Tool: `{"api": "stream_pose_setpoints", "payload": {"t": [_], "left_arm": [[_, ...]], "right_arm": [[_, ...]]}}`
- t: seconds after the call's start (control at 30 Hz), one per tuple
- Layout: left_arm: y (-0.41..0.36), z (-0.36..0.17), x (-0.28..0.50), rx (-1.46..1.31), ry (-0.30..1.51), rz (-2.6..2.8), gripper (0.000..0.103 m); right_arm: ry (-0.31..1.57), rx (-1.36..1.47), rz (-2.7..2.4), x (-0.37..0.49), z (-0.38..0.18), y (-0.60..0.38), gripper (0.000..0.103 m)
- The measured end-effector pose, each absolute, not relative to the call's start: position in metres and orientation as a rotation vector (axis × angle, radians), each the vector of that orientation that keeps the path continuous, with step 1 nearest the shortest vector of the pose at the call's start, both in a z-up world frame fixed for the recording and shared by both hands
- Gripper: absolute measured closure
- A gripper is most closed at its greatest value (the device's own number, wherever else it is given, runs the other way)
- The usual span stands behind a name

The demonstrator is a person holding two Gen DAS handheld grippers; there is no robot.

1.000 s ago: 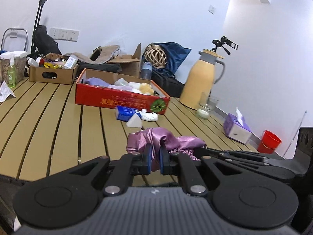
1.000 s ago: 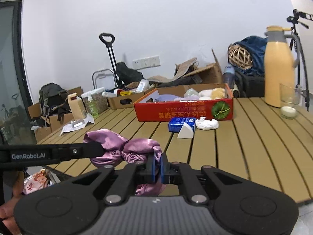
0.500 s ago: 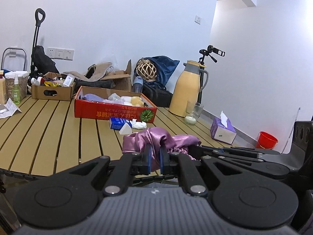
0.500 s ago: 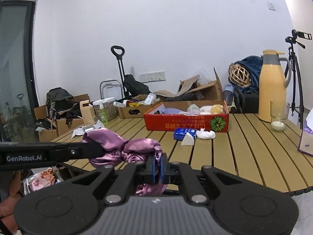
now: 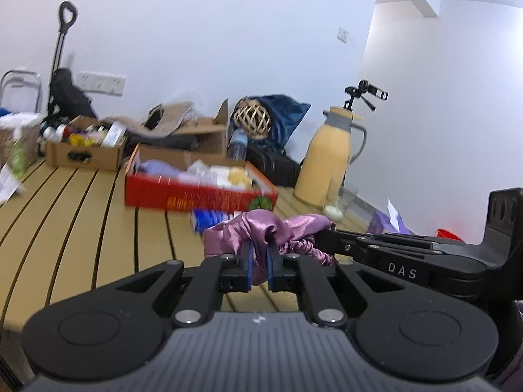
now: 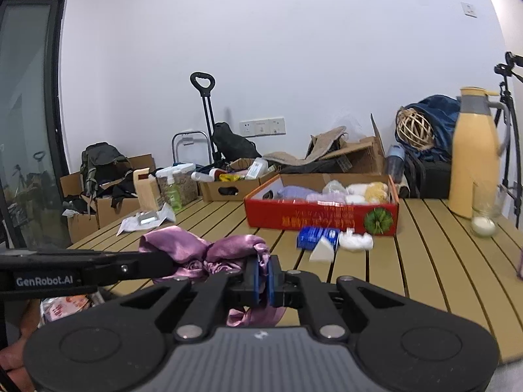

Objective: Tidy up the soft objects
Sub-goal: 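Carry the pink scrunchies toward the box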

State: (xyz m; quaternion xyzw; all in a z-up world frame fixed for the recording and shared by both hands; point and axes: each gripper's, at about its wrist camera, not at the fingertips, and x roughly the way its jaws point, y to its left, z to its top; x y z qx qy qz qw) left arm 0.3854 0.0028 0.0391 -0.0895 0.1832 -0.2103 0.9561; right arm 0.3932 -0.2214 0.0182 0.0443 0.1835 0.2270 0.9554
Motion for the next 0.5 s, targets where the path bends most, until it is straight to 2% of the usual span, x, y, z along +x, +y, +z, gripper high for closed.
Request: {"api": "stream_pose_setpoints", "payload": {"t": [0.13, 0.3, 0.5], "left_arm": [[0.003, 0.059, 0.463, -0.171, 0.346, -0.449, 0.095], [0.000, 0.063, 0.587, -0.199, 0.424, -0.475, 0.095], [-0.007, 0.028, 0.696, -0.164, 0.567, -0.436, 0.095]], "right_arm": [[0.357, 0.102, 0.468, 0.471, 0.039, -0.226, 0.098], [0.425, 0.090, 0.450, 0.589, 0.054, -0.225, 0.098], [0.645, 0.188, 0.474, 0.733, 0.015, -0.224, 0.098]]}}
